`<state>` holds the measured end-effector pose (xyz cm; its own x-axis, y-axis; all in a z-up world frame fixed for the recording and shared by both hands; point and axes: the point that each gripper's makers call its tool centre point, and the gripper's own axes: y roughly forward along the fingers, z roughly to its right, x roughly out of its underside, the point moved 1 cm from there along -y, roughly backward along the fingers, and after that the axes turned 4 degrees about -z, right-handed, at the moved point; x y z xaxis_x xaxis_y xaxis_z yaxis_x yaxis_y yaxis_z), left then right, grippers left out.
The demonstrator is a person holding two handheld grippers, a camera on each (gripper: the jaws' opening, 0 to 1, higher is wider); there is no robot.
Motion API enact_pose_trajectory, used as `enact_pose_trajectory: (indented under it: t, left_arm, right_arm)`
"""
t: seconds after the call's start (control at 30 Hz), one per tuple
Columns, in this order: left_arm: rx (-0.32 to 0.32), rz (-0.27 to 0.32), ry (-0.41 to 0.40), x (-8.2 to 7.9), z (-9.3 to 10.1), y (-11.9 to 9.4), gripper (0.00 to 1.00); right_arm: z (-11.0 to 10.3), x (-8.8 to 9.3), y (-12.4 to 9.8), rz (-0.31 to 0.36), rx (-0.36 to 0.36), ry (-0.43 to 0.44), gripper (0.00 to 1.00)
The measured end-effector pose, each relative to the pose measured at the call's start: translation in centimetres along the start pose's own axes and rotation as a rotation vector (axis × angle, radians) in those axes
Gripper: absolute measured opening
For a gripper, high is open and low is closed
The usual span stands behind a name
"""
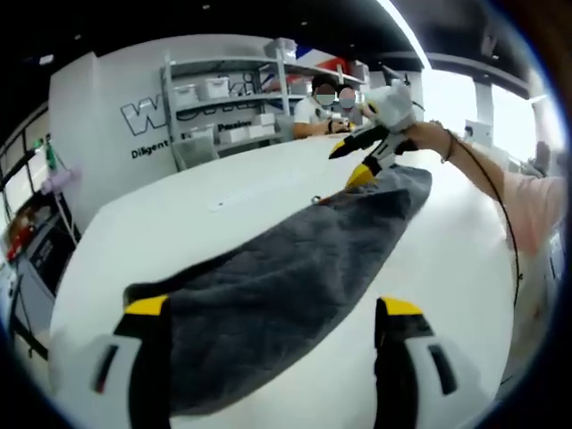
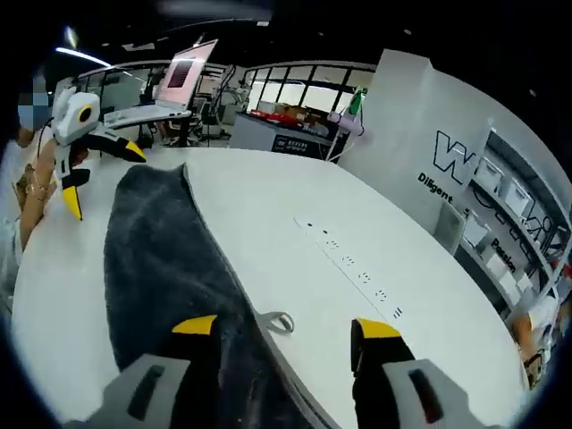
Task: Fold the towel on the table until its edges align and the towel forms a compact rectangular stack.
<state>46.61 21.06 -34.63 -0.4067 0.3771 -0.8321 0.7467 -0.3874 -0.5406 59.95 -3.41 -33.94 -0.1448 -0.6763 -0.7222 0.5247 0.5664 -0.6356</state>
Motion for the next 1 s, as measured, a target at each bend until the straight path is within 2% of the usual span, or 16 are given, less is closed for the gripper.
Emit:
enact_pose_trajectory:
  t: [0.13, 0.3, 0.43, 0.6, 1.0]
  left_arm:
    - [0.002, 0.0, 0.001, 0.0, 0.1, 0.0, 0.99]
    - [0.008, 0.0, 0.002, 0.0, 0.3, 0.1, 0.99]
    - [0.012, -0.001, 0.003, 0.0, 0.2, 0.2, 0.99]
    - [0.009, -0.011, 0.011, 0.3, 0.3, 0.2, 0.99]
    - [0.012, -0.017, 0.016, 0.4, 0.3, 0.3, 0.99]
  right_arm:
    - [0.0, 0.5, -1.5, 0.005, -0.016, 0.027, 0.67]
    - [0.4, 1.3, -3.6, 0.018, 0.002, 0.055, 0.73]
    - [0.0, 2.4, -4.8, 0.006, -0.009, 0.071, 0.77]
    - [-1.1, 3.9, -6.5, 0.035, -0.042, 0.109, 0.82]
    - [-1.6, 7.2, -10.3, 0.069, -0.015, 0.149, 0.89]
